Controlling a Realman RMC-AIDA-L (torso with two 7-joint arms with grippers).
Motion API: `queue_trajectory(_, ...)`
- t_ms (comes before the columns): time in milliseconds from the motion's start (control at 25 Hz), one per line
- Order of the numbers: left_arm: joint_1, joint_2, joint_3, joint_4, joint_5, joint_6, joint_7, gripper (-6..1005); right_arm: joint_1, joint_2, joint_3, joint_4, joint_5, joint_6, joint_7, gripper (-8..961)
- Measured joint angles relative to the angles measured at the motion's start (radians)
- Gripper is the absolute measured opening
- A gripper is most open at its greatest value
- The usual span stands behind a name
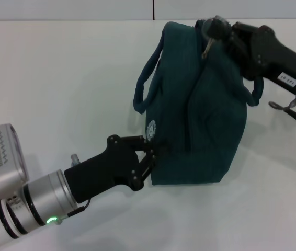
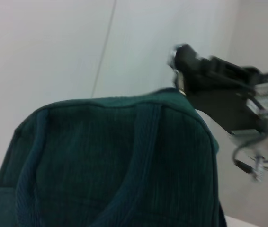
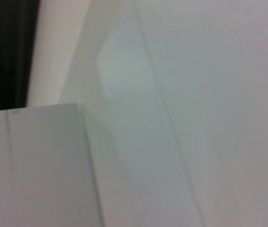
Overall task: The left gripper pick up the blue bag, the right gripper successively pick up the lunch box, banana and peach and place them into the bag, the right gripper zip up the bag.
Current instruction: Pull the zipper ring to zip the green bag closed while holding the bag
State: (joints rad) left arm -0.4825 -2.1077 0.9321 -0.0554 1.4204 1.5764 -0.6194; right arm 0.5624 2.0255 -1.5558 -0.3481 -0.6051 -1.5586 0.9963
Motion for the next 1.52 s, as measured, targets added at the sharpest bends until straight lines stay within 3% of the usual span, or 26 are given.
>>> queue_trajectory(440, 0.015, 0.007, 0.000, 0.008, 0.008, 0.013, 0.021, 76, -0.017, -0.002, 0.034, 0.012, 0.037, 0.065, -0.023, 11)
queue_trajectory(760, 0.016, 0.007, -0.012, 0.009, -0.059, 0.119, 0.010, 84, -0.018, -0.002, -0.006, 0.012, 0.028, 0.067, -0.024, 12)
queue_trajectory(1160, -0.022, 0.004, -0.012, 0.008, -0.064, 0.161, -0.060, 300, -0.023, -0.002, -0.016, 0.014, 0.026, 0.068, -0.024, 13)
queue_trajectory(1400, -0.035, 0.002, -0.012, 0.004, -0.086, 0.159, -0.076, 500, -0.024, -0.001, -0.018, 0.014, 0.025, 0.066, -0.024, 13)
queue_trajectory(1520, -0.039, 0.002, -0.012, 0.003, -0.094, 0.153, -0.075, 537, -0.024, -0.001, -0.019, 0.013, 0.025, 0.062, -0.024, 13)
